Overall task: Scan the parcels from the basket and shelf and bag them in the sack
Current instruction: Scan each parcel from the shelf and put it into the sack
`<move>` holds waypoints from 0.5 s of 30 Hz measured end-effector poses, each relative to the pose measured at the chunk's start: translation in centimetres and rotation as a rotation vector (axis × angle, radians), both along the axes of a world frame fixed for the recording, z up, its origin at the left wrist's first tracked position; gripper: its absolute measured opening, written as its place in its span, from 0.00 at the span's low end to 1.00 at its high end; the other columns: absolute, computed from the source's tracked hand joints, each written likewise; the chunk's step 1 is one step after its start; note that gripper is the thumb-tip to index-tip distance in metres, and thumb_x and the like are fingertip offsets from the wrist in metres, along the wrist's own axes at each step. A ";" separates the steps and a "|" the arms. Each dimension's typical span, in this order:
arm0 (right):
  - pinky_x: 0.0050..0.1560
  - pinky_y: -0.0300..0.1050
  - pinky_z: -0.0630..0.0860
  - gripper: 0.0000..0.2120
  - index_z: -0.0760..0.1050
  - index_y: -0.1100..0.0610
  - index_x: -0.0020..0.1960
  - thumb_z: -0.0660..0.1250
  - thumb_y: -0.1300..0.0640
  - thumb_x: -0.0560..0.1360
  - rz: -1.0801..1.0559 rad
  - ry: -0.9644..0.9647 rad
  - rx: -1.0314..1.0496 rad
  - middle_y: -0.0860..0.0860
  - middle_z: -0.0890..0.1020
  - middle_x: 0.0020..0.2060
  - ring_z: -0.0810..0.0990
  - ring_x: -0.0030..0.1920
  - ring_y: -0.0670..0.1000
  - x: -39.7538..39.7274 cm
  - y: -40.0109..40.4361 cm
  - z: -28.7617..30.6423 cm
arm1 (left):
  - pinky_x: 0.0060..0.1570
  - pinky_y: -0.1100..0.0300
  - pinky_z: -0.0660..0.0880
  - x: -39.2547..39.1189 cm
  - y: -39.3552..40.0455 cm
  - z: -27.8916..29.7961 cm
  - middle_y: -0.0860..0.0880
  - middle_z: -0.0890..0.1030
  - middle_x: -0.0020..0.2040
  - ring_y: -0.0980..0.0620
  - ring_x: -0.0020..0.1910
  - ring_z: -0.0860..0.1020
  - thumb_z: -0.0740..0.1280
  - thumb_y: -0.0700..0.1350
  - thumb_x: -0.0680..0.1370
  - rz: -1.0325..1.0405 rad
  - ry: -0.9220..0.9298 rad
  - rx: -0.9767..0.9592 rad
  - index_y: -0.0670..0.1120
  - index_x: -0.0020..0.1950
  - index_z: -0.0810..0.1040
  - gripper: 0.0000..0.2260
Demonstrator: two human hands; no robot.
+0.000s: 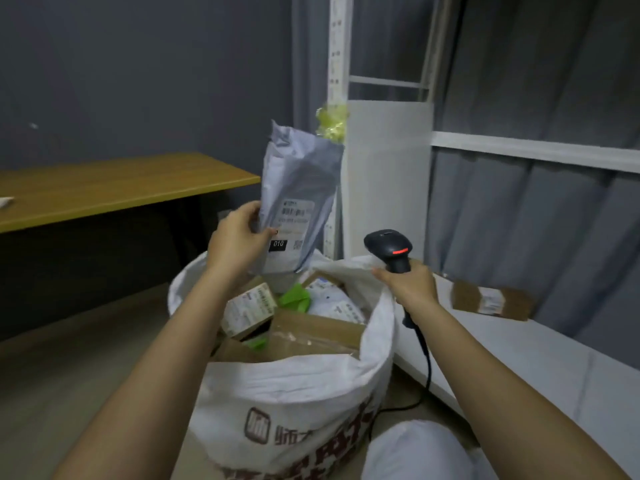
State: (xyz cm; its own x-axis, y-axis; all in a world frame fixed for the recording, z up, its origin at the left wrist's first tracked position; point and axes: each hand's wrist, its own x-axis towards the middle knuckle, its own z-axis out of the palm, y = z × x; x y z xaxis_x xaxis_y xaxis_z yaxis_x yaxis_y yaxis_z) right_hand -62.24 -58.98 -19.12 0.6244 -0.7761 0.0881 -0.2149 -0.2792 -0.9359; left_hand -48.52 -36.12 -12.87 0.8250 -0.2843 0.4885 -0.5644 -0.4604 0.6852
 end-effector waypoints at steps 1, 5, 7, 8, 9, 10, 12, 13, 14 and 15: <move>0.41 0.46 0.73 0.09 0.74 0.54 0.46 0.74 0.57 0.70 -0.017 0.040 -0.028 0.53 0.80 0.40 0.77 0.40 0.55 0.7 0.2 -0.3 | 0.51 0.46 0.78 0.3 1.0 -0.5 0.51 0.82 0.56 0.47 0.54 0.80 0.69 0.46 0.76 0.030 -0.027 0.077 0.52 0.64 0.76 0.17; 0.40 0.44 0.71 0.12 0.75 0.59 0.53 0.69 0.66 0.70 0.001 0.060 0.066 0.56 0.78 0.44 0.76 0.41 0.55 2.1 0.2 -1.2 | 0.49 0.47 0.77 1.0 2.1 -2.4 0.46 0.81 0.56 0.41 0.55 0.78 0.65 0.43 0.76 0.117 -0.190 0.392 0.51 0.64 0.76 0.16; 0.40 0.44 0.71 0.14 0.76 0.60 0.54 0.70 0.67 0.70 0.042 0.046 0.076 0.56 0.79 0.44 0.76 0.42 0.55 2.1 0.1 -1.3 | 0.49 0.51 0.75 1.0 1.1 -3.9 0.46 0.80 0.55 0.42 0.54 0.78 0.64 0.42 0.76 0.107 -0.232 0.657 0.50 0.61 0.76 0.14; 0.40 0.44 0.71 0.14 0.76 0.59 0.54 0.70 0.66 0.70 0.057 0.049 0.061 0.57 0.79 0.45 0.77 0.42 0.55 2.0 0.0 -1.3 | 0.50 0.52 0.74 1.0 0.4 -4.8 0.46 0.79 0.56 0.43 0.55 0.77 0.64 0.41 0.77 0.066 -0.175 0.786 0.50 0.61 0.76 0.13; 0.41 0.44 0.71 0.14 0.77 0.59 0.54 0.70 0.66 0.70 0.068 0.053 0.051 0.57 0.80 0.45 0.77 0.43 0.55 1.7 -0.2 -1.3 | 0.52 0.53 0.73 0.9 -0.2 -5.6 0.46 0.78 0.58 0.44 0.56 0.76 0.63 0.41 0.77 0.017 -0.086 0.894 0.50 0.61 0.76 0.14; 0.41 0.44 0.72 0.14 0.77 0.59 0.55 0.71 0.65 0.70 0.077 0.058 0.056 0.57 0.80 0.46 0.78 0.44 0.55 1.4 -0.3 -1.2 | 0.54 0.53 0.72 0.9 -0.8 -6.3 0.46 0.77 0.60 0.44 0.58 0.76 0.63 0.42 0.77 -0.029 0.007 0.969 0.49 0.62 0.76 0.14; 0.44 0.46 0.74 0.14 0.77 0.58 0.55 0.72 0.63 0.70 0.099 0.048 0.111 0.57 0.81 0.47 0.79 0.45 0.56 0.8 -0.8 -1.2 | 0.59 0.53 0.72 1.0 -1.7 -6.7 0.46 0.76 0.64 0.44 0.62 0.75 0.64 0.47 0.78 -0.111 0.092 0.986 0.48 0.66 0.74 0.16; 0.46 0.48 0.75 0.13 0.77 0.58 0.55 0.73 0.62 0.71 0.107 0.037 0.149 0.56 0.81 0.47 0.79 0.46 0.56 0.5 -1.1 -1.3 | 0.60 0.52 0.72 1.0 -2.4 -6.5 0.47 0.75 0.66 0.44 0.63 0.74 0.64 0.50 0.78 -0.148 0.077 0.949 0.49 0.68 0.73 0.18; 0.47 0.49 0.77 0.13 0.77 0.57 0.54 0.74 0.60 0.71 0.116 0.031 0.178 0.56 0.81 0.46 0.79 0.45 0.56 -0.1 -1.4 -1.4 | 0.61 0.52 0.72 0.7 -3.2 -6.1 0.48 0.75 0.67 0.44 0.64 0.74 0.64 0.51 0.78 -0.181 0.051 0.883 0.50 0.69 0.72 0.19; 0.46 0.50 0.77 0.13 0.77 0.57 0.54 0.74 0.59 0.71 0.124 0.027 0.197 0.55 0.81 0.45 0.80 0.45 0.56 -0.6 -1.8 -1.4 | 0.60 0.52 0.72 0.3 -4.1 -5.5 0.49 0.75 0.67 0.45 0.63 0.74 0.64 0.52 0.78 -0.219 0.026 0.795 0.51 0.69 0.72 0.20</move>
